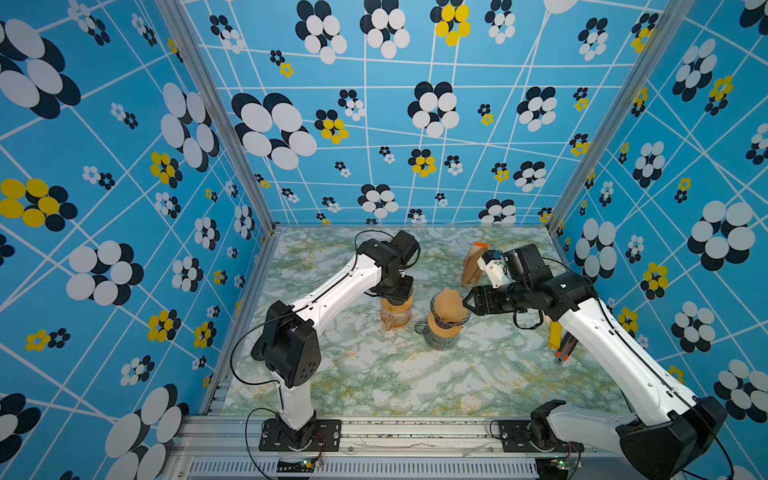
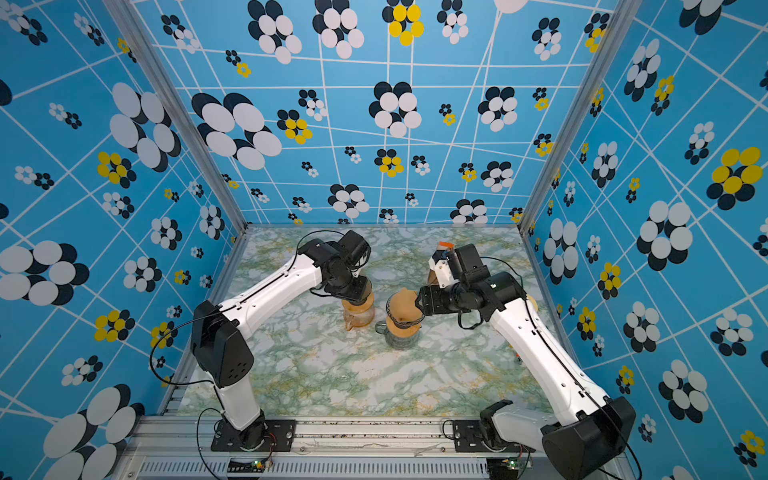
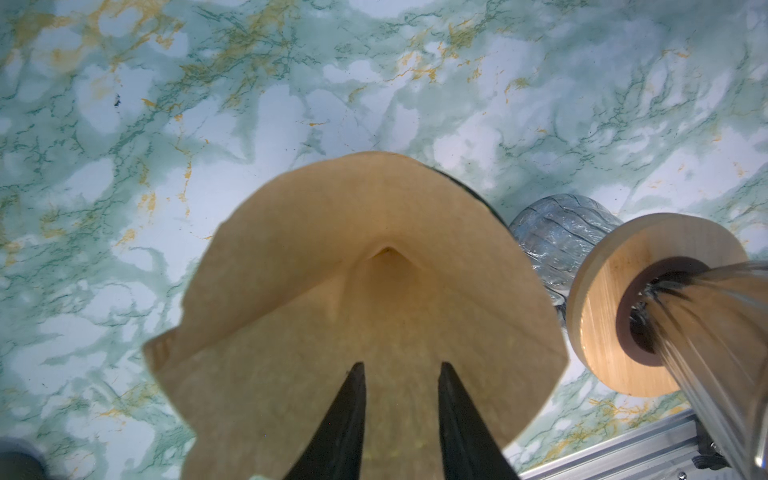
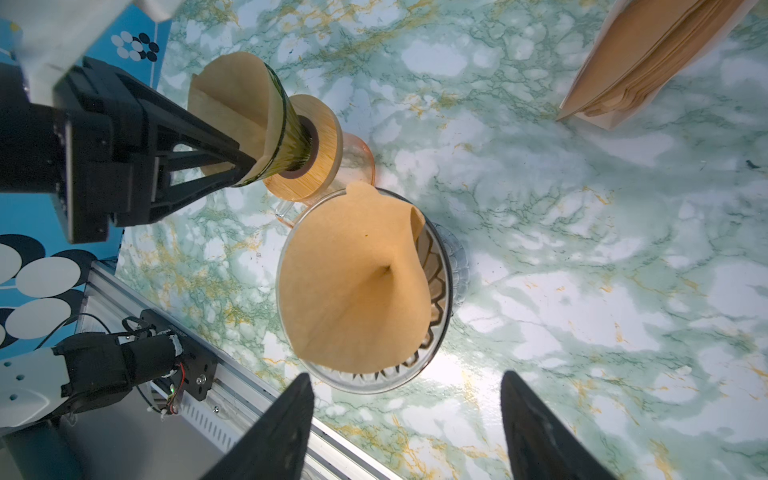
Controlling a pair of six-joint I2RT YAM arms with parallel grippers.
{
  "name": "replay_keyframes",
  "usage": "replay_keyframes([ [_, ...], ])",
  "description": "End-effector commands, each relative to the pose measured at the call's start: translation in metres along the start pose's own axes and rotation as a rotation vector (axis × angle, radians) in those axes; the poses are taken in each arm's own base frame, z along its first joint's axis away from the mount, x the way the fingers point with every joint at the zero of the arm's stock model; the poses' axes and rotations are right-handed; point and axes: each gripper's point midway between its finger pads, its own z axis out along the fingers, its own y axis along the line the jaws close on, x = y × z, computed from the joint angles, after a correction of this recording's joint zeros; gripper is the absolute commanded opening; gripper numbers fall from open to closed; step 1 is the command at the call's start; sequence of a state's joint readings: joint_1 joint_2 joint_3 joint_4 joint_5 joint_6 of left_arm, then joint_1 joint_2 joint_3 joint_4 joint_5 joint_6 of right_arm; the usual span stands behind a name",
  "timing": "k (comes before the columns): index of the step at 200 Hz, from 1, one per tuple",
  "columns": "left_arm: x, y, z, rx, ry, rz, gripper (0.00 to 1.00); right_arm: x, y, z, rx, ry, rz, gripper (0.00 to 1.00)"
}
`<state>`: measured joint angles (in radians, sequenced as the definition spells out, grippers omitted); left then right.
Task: Place the coffee filter in the dripper
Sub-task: 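Open both grippers and lift them up off the seated filter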
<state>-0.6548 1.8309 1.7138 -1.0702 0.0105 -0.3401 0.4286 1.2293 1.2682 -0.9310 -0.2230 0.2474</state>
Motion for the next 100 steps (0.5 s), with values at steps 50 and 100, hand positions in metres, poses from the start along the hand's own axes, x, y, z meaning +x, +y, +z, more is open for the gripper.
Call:
replay_keyframes([
  [50, -0.01, 0.006, -0.033, -0.033, -0.074, -0.009, 0.41, -0.006, 0.001, -0.011, -0.004, -0.055, -0.015, 0.73],
  [100, -0.018, 0.003, -0.065, 0.008, -0.168, -0.029, 0.42, 0.0, 0.02, -0.014, -0.081, -0.032, -0.058, 0.67],
])
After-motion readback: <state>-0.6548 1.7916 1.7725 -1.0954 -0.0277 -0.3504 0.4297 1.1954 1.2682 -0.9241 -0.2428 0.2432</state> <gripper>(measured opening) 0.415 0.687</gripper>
